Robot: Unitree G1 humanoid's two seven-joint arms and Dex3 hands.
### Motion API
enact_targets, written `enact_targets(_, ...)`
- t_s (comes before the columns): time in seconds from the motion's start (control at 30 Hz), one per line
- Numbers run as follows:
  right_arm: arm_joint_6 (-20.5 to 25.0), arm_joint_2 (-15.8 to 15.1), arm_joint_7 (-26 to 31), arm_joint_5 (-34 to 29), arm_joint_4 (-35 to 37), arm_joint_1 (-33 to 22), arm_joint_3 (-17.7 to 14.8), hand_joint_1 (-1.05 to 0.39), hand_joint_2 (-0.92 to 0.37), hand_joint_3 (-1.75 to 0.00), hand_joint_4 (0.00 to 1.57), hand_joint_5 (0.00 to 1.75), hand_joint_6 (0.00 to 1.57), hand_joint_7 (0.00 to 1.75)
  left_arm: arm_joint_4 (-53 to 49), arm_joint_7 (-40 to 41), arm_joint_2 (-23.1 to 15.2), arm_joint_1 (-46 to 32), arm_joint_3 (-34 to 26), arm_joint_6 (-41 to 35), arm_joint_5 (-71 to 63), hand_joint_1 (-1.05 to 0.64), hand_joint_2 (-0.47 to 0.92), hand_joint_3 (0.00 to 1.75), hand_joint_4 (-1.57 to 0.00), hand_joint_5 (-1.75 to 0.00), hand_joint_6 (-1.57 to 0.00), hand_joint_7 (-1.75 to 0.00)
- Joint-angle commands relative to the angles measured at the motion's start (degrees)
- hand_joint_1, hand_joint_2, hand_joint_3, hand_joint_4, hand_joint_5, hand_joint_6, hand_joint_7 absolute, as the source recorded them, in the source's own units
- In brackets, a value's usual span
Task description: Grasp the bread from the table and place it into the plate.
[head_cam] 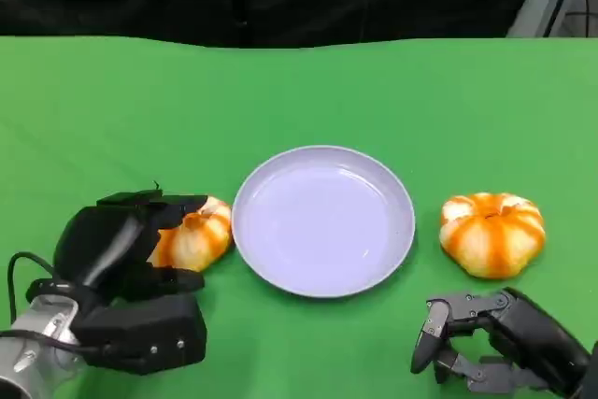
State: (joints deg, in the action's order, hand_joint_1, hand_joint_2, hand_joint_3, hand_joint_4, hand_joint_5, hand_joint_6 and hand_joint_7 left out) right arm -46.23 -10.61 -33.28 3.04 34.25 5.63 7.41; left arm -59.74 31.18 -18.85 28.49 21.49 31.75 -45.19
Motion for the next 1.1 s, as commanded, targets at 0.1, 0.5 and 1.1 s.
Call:
enact_targets(0.1,0.63,-0.42,0.63,0.11,-1.35,-0.49,-0.04,-0.06,-0.92,-0.50,0.74,1.59,0.82,1.08,-5.37,-0.32,0.70,2.75,2.52,-2.72,0.69,-0.91,0.92,0.14,-0.47,-0.01,-0.55,0.00)
enact_targets(0.5,0.42,-0.33,0.62,0.23,-1.19,-0.57,-0.07,-0.05,-0.91,-0.51,0.74,1.60,0.81,1.09,-8.26,-0.99,1.83,3.78,5.01,-3.63,2.26,-0.92,0.92,0.19,-0.50,-0.02,-0.54,0.00)
enact_targets(1.1,1.78,-0.34,1.32,-0.38,-2.28,-0.86,0.02,-0.06,-0.89,-0.54,0.74,1.59,0.82,1.08,-10.80,-3.46,2.26,4.34,5.86,-1.79,5.50,-0.06,0.85,0.01,-0.54,0.00,-0.57,0.00)
